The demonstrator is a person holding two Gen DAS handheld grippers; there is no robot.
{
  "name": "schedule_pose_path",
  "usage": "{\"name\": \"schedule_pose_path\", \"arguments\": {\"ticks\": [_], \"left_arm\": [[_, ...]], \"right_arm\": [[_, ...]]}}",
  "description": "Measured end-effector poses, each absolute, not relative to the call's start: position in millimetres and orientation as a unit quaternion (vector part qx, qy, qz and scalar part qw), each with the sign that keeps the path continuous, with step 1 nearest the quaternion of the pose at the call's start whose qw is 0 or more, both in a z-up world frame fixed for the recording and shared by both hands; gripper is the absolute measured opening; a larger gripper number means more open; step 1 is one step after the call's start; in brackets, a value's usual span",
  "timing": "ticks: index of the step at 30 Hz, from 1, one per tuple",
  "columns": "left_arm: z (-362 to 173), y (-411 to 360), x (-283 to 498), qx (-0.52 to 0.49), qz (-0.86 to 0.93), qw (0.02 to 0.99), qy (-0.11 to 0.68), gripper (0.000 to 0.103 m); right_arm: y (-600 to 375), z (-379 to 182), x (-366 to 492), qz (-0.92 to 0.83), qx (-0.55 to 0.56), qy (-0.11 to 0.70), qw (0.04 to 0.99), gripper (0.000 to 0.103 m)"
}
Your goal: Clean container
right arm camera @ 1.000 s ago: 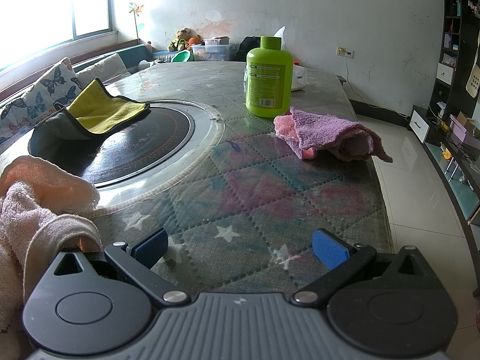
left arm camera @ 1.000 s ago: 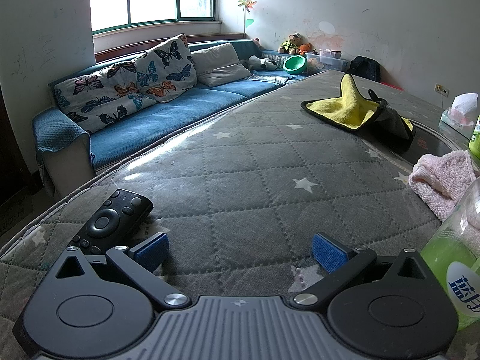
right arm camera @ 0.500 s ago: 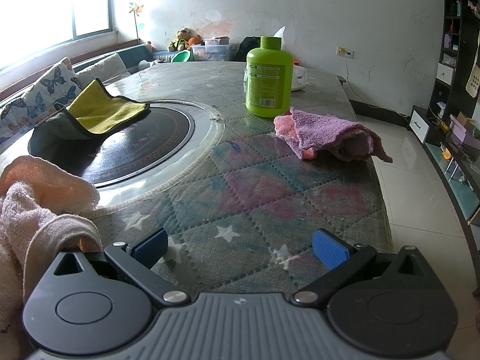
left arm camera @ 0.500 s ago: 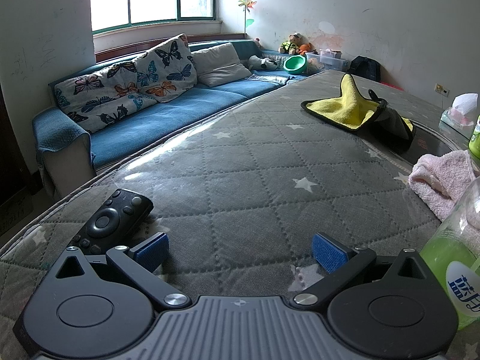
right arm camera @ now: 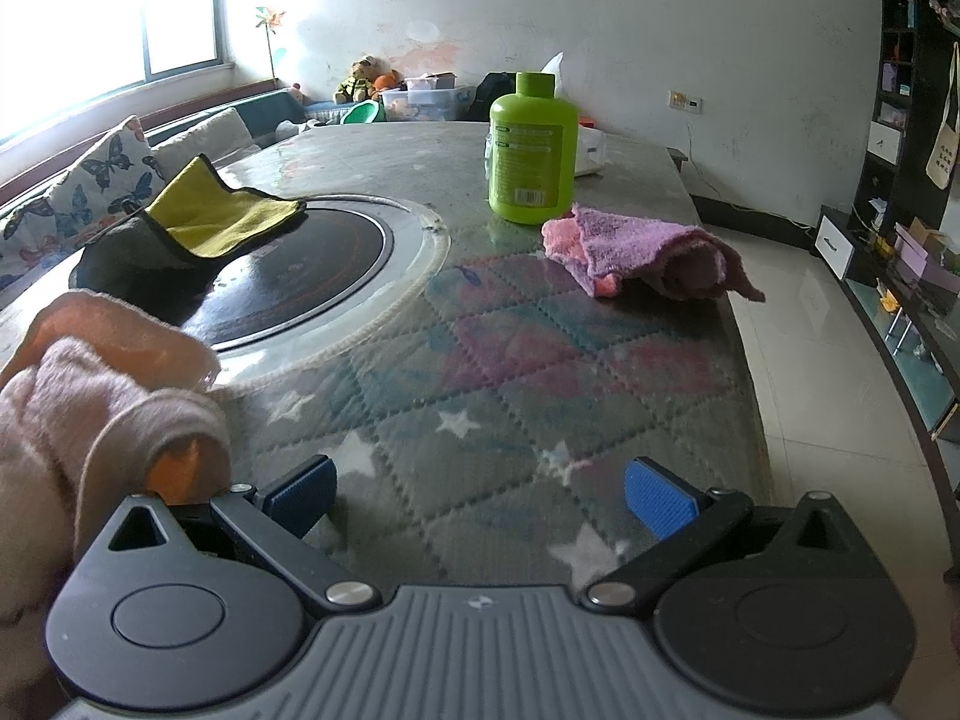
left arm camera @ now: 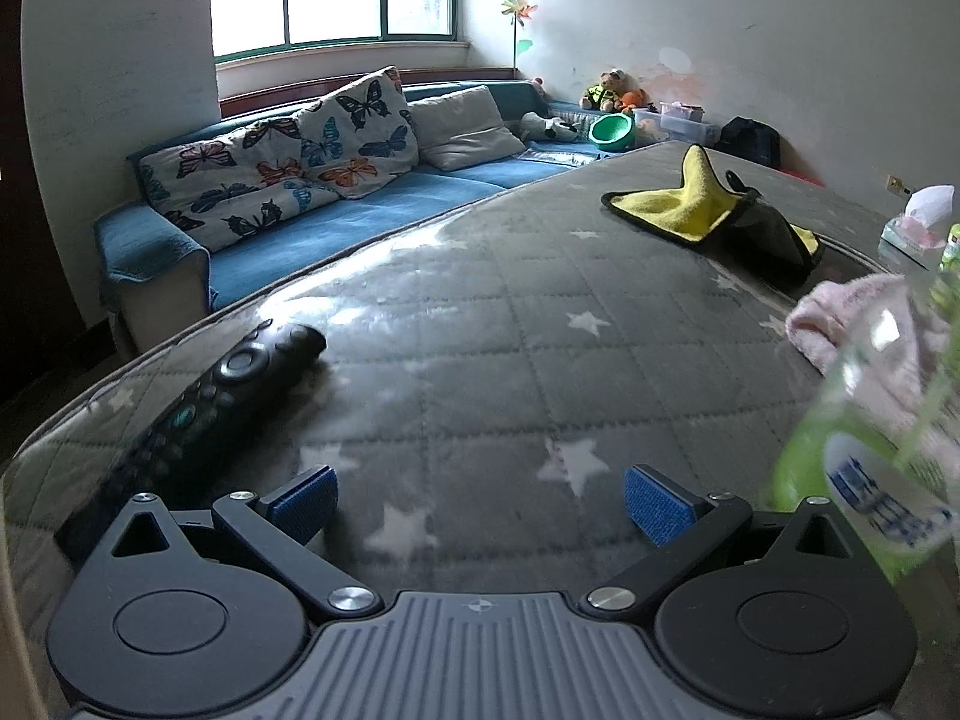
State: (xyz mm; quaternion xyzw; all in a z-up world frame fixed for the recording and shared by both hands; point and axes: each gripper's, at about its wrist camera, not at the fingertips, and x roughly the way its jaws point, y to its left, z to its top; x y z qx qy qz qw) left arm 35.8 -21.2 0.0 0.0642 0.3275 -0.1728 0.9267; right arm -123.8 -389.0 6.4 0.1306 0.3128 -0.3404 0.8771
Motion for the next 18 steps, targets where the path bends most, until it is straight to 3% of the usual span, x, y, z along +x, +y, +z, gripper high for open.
{"name": "schedule_pose_path", "arguments": {"ticks": [18], "left_arm": [[2, -22, -21, 0.055, -0.138, 0.932, 0.330, 0.103]], "right_arm": [[-348, 10, -156, -0.321, 0.119, 0.315, 0.885, 0.103]]}}
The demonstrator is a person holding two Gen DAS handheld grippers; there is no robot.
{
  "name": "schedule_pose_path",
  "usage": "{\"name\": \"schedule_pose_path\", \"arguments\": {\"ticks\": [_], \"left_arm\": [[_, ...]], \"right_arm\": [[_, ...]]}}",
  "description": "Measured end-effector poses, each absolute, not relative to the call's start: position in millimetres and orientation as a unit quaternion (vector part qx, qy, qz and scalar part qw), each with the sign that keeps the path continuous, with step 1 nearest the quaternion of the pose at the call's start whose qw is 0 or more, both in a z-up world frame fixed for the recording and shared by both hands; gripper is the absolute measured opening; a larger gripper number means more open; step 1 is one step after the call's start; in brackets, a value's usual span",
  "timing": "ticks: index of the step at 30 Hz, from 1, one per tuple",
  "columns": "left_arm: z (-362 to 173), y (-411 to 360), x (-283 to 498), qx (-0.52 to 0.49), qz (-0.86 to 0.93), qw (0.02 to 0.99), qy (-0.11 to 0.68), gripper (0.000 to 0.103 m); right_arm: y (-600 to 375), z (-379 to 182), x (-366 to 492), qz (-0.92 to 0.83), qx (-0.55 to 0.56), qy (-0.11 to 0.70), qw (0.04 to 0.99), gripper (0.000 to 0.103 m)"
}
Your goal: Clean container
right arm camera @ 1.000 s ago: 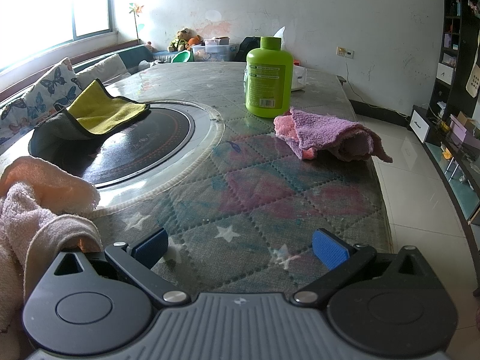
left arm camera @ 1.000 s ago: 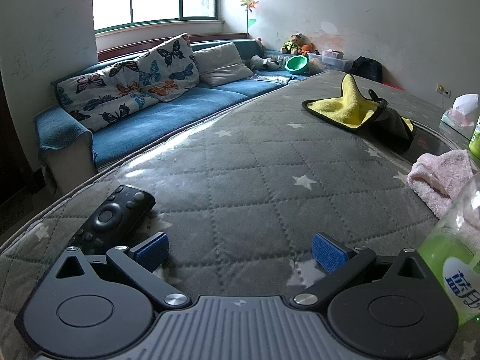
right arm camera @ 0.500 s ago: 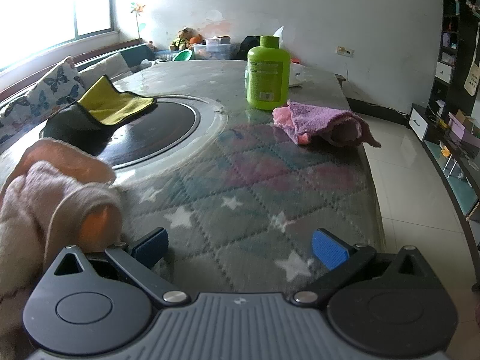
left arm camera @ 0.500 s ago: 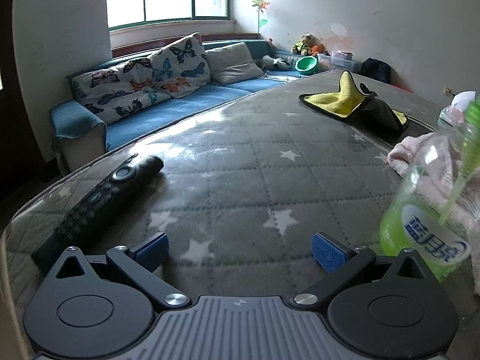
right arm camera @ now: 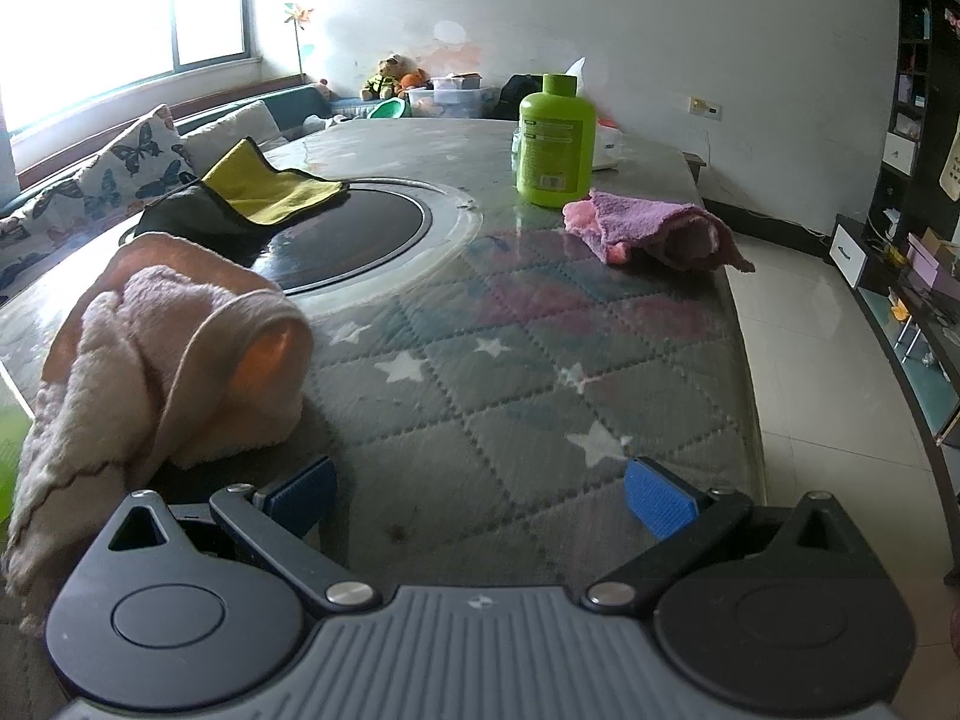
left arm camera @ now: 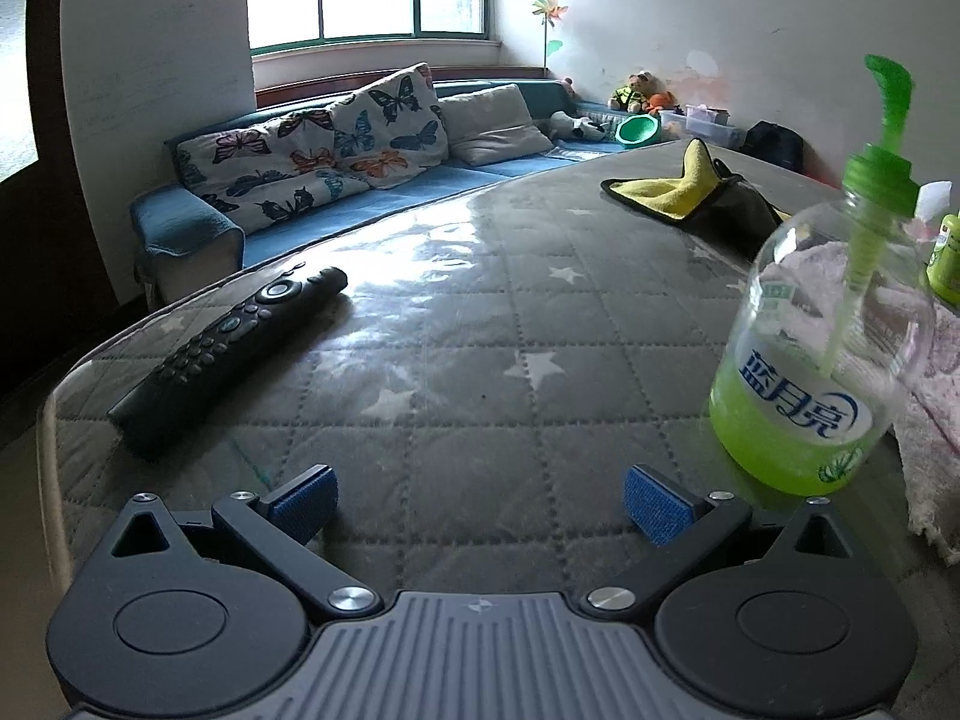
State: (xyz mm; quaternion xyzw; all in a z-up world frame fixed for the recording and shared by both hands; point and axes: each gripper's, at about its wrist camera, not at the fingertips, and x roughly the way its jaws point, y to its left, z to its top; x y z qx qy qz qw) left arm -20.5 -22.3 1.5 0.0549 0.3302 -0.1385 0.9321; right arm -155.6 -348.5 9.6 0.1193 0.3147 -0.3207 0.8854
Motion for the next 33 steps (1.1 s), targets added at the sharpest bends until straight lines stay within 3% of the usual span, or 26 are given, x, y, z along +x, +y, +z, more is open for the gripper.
{"name": "schedule_pose_path", "arguments": {"ticks": [33], "left_arm": [[0.6, -23.2, -24.2, 0.055, -0.136, 0.933, 0.329, 0.103]], "right_arm": [[-346.9, 8.4, -157.5, -0.319, 0.124, 0.312, 0.886, 0.103]]}}
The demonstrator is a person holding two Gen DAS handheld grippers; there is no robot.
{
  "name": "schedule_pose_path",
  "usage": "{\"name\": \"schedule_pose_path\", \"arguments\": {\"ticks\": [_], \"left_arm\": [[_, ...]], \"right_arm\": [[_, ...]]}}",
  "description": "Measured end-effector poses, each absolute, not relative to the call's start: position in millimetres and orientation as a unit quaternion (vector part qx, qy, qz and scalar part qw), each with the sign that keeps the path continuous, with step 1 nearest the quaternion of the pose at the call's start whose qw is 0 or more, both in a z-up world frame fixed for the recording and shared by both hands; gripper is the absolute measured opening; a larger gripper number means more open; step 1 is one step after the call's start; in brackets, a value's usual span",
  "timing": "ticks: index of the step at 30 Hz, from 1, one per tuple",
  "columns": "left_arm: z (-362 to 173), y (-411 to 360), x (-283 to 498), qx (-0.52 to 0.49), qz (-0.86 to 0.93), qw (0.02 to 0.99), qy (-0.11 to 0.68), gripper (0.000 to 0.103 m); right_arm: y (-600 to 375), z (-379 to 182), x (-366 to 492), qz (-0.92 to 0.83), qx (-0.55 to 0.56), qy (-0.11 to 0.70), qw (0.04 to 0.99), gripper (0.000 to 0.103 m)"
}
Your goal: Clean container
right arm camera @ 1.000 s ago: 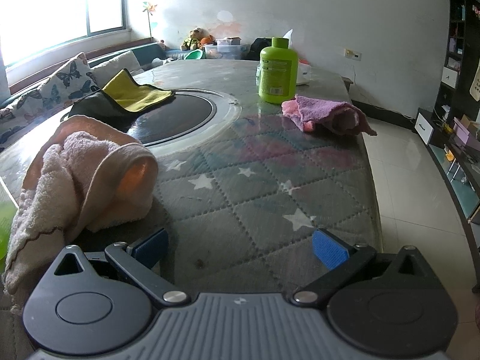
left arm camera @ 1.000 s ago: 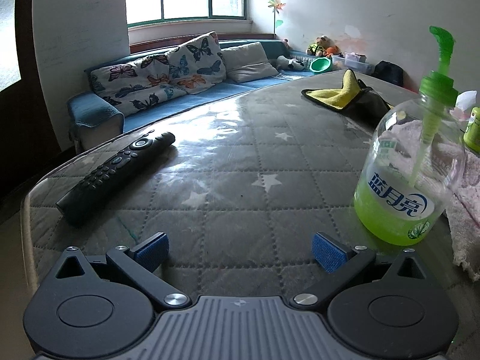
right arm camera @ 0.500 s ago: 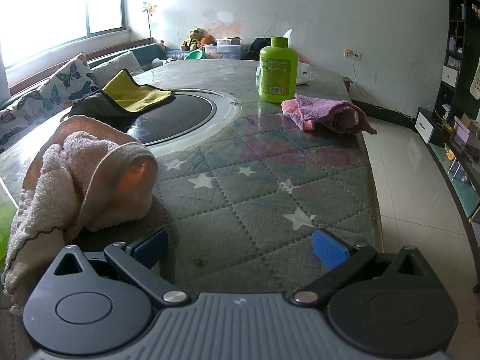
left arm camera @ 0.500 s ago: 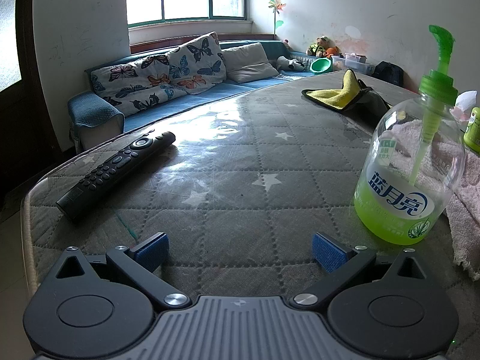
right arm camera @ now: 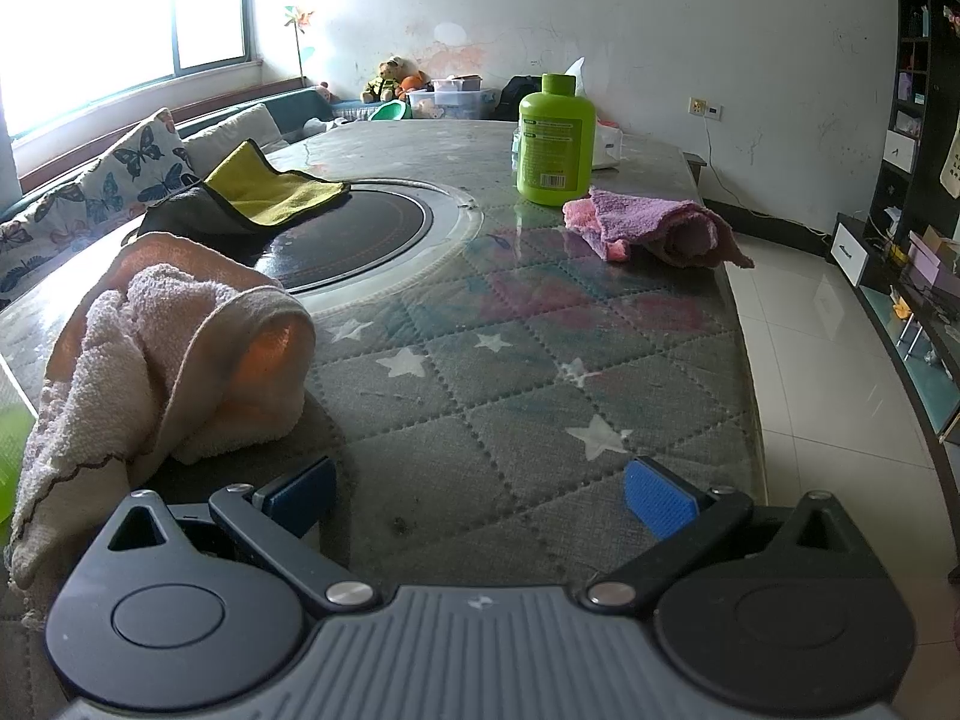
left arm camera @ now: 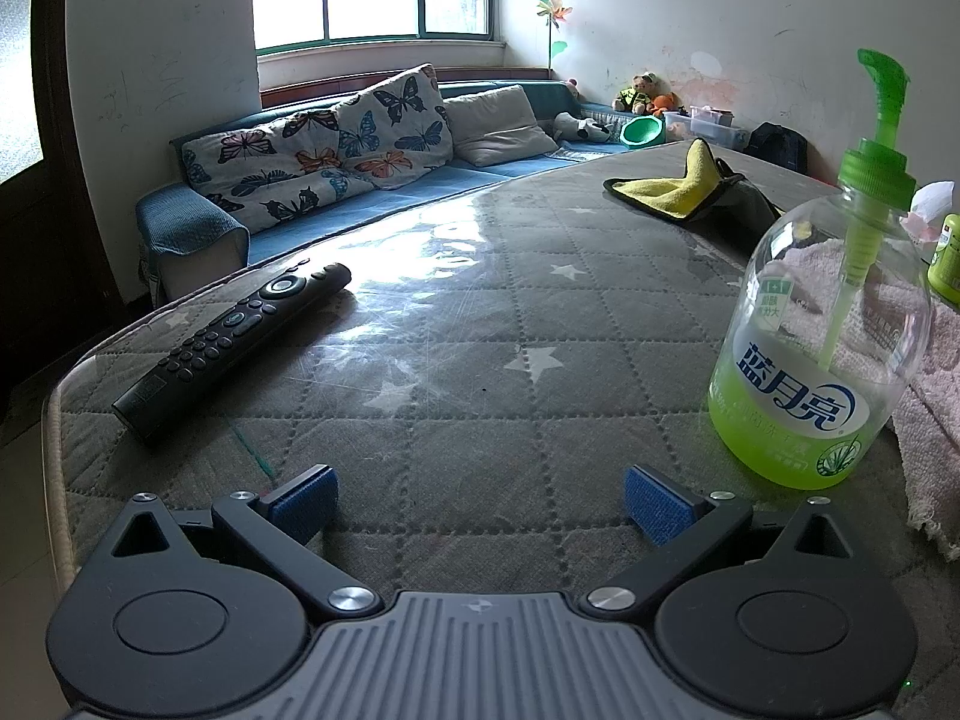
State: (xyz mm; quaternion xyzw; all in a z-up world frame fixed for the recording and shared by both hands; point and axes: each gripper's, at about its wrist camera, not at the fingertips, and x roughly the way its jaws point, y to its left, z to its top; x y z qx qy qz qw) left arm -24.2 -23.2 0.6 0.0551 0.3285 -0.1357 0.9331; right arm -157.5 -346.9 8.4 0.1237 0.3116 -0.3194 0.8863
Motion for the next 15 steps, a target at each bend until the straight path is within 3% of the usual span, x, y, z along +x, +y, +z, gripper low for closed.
{"name": "schedule_pose_path", "arguments": {"ticks": [15], "left_arm": [[-0.5, -21.4, -23.8, 0.055, -0.136, 0.933, 0.328, 0.103]], "right_arm": [[-347.3, 8.9, -157.9, -0.319, 0.124, 0.311, 0.886, 0.103]]}}
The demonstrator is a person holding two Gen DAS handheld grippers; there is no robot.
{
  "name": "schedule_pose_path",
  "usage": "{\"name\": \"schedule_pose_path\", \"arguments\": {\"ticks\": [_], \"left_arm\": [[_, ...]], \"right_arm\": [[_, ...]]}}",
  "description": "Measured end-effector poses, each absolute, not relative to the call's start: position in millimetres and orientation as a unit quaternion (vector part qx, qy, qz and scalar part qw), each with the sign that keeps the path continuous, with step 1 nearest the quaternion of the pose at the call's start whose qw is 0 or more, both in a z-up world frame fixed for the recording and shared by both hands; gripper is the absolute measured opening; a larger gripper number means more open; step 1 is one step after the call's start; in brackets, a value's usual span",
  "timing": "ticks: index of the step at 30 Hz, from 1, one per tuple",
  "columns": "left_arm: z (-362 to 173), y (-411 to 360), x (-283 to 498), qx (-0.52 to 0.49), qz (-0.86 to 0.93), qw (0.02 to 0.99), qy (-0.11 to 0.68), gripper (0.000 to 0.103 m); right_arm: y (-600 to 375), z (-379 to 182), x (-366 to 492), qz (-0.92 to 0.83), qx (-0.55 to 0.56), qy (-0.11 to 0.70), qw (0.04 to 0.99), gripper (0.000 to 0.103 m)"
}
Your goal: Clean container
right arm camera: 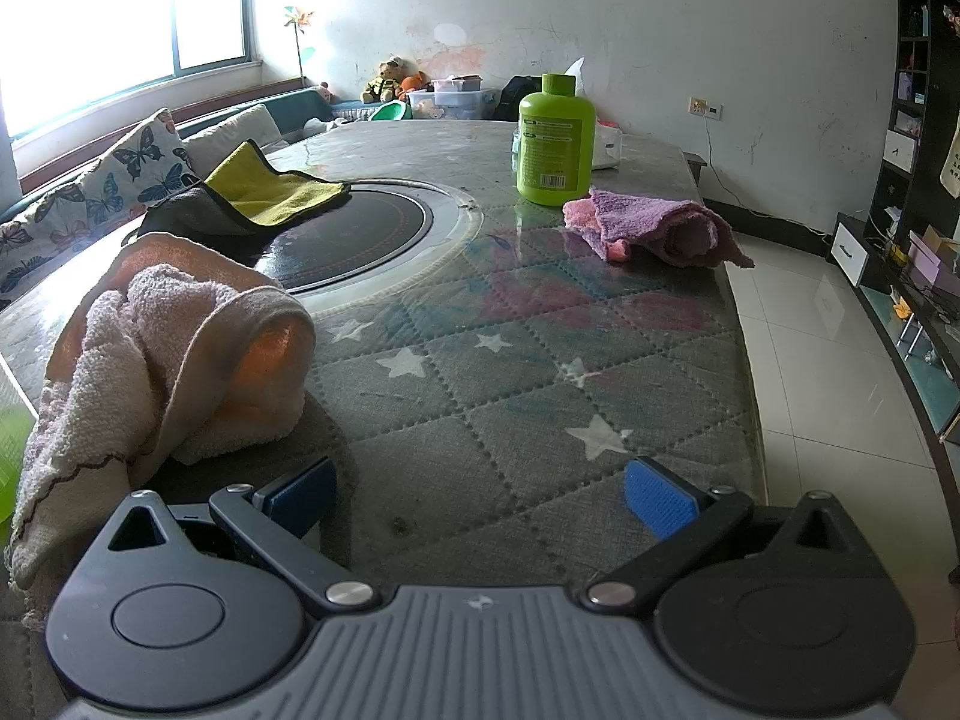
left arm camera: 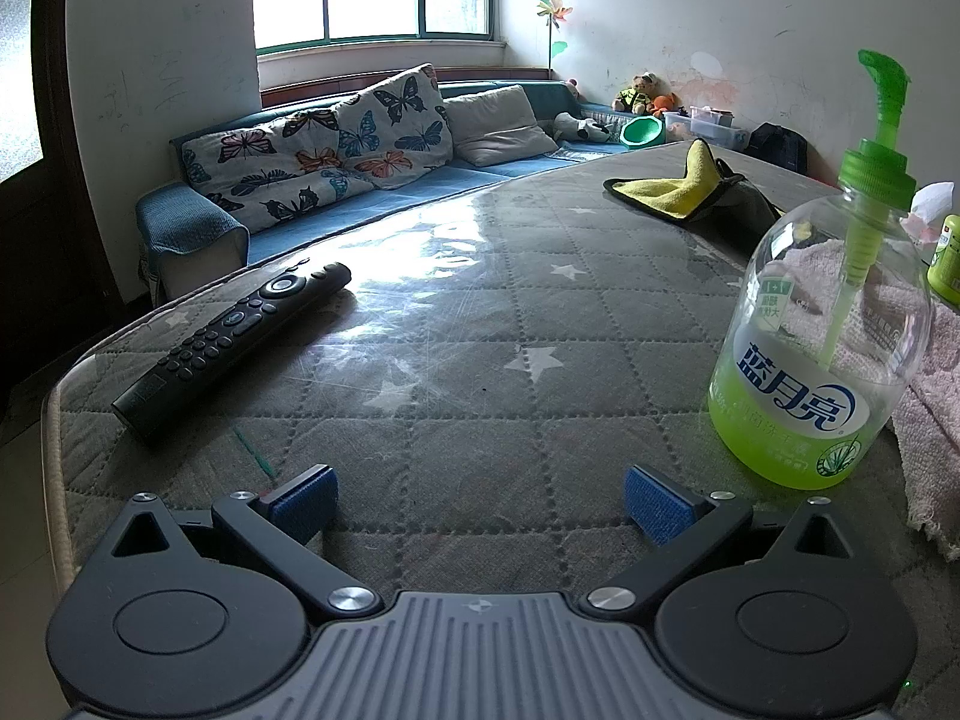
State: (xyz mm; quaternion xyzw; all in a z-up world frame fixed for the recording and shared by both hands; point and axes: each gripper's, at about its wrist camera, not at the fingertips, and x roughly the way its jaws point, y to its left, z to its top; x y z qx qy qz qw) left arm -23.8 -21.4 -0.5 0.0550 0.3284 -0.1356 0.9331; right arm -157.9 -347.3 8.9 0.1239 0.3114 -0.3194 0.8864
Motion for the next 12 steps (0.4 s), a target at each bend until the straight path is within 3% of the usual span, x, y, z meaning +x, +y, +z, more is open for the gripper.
{"name": "schedule_pose_path", "arguments": {"ticks": [12], "left_arm": [[-0.4, -24.0, -24.9, 0.055, -0.136, 0.933, 0.328, 0.103]], "right_arm": [[-347.3, 9.1, -158.5, -0.319, 0.125, 0.311, 0.887, 0.103]]}}
